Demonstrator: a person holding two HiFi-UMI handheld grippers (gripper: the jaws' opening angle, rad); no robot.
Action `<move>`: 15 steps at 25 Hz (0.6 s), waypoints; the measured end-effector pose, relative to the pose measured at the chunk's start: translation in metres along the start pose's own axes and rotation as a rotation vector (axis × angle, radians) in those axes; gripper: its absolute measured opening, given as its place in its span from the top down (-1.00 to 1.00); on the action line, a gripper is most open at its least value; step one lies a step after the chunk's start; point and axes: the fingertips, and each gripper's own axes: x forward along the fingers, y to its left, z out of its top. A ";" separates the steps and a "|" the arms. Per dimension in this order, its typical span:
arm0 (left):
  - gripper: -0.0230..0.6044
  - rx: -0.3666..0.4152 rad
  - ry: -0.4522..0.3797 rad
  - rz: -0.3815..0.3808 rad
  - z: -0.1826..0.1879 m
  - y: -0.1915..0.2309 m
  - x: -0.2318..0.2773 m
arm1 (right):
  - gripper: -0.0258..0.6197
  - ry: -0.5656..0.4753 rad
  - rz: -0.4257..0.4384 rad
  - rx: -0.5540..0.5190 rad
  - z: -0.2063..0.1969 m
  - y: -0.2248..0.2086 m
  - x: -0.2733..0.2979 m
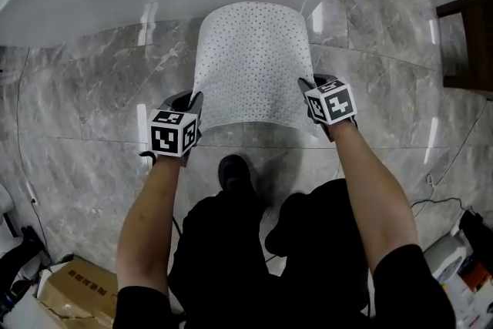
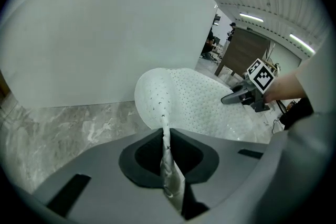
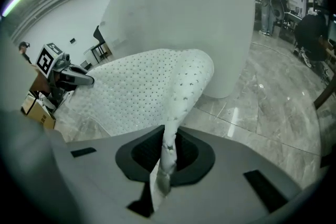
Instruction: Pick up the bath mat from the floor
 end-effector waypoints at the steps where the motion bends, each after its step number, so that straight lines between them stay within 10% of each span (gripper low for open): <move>1: 0.81 -0.011 -0.003 0.005 0.005 -0.005 -0.017 | 0.80 -0.002 0.001 0.009 0.002 0.009 -0.017; 15: 0.81 -0.049 -0.130 0.063 0.137 -0.096 -0.251 | 0.80 -0.132 0.031 0.095 0.095 0.119 -0.284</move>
